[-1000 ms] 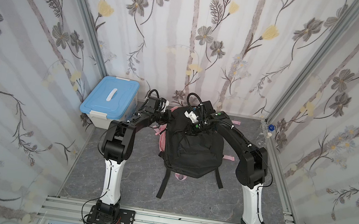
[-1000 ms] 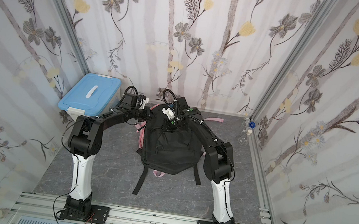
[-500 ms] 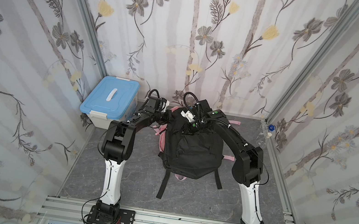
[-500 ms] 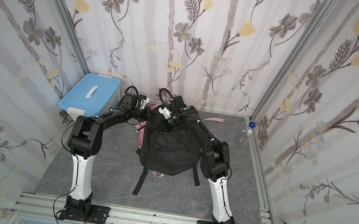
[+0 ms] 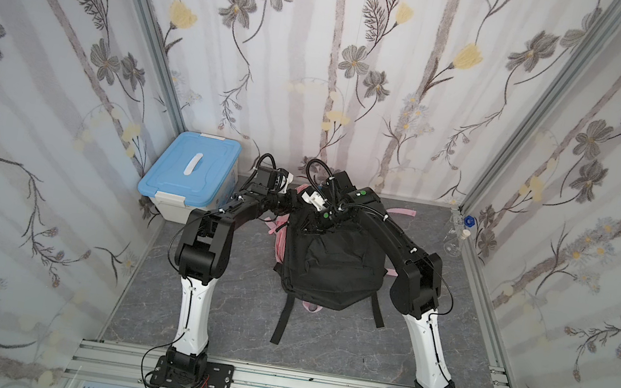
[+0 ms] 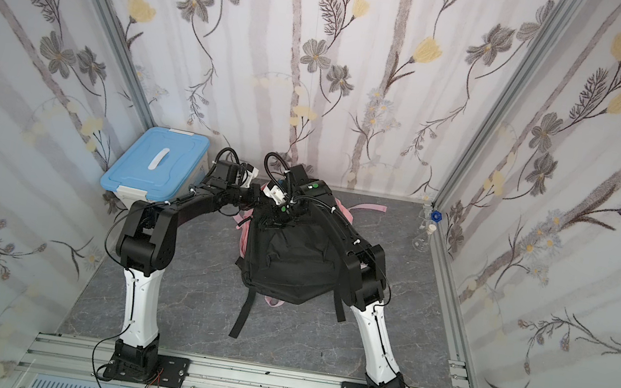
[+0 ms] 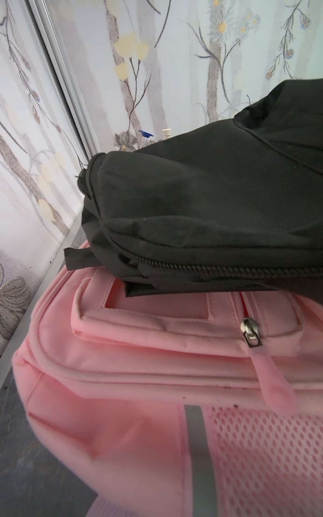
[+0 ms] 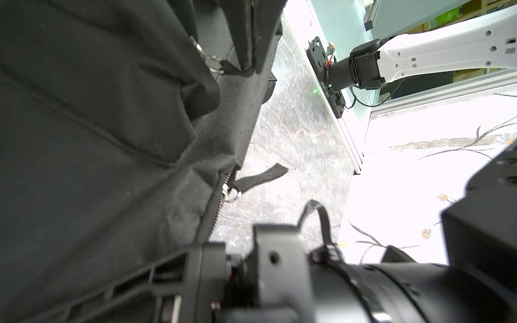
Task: Zip up the backpack
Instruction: Zip the zipper on the backpack.
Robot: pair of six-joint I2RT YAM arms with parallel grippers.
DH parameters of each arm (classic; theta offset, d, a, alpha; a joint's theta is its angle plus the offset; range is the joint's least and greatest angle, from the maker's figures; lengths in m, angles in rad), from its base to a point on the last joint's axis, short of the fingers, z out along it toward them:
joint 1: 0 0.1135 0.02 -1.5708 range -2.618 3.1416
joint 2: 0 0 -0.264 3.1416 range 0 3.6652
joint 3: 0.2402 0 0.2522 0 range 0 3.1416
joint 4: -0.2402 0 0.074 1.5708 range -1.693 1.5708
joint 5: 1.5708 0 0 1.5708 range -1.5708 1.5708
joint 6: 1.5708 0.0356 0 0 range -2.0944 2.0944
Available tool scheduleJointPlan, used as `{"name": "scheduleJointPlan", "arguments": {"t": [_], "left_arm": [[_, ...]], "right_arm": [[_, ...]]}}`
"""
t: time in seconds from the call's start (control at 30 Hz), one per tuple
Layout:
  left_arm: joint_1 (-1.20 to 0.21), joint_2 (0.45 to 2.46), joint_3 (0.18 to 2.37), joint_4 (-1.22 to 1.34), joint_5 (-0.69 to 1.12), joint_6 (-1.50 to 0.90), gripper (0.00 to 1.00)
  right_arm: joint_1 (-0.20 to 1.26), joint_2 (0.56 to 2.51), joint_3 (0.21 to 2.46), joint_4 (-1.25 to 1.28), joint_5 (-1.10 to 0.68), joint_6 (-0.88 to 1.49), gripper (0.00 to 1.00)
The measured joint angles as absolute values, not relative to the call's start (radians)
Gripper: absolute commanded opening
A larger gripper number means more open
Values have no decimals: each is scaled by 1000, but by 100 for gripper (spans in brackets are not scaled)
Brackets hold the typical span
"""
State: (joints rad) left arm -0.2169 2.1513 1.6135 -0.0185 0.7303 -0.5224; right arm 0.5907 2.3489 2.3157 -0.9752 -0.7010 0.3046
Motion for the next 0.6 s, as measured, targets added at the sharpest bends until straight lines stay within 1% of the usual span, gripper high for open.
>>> {"name": "scheduleJointPlan", "arguments": {"t": [0.3,0.6], "left_arm": [[-219,2146,1613,-19,730,-522,0],[-220,2146,1613,-25,721,-522,0]], "right_arm": [[596,2389,2368,-1028,-660,281,0],[611,2476,2435,-1056,-620,271,0]]}}
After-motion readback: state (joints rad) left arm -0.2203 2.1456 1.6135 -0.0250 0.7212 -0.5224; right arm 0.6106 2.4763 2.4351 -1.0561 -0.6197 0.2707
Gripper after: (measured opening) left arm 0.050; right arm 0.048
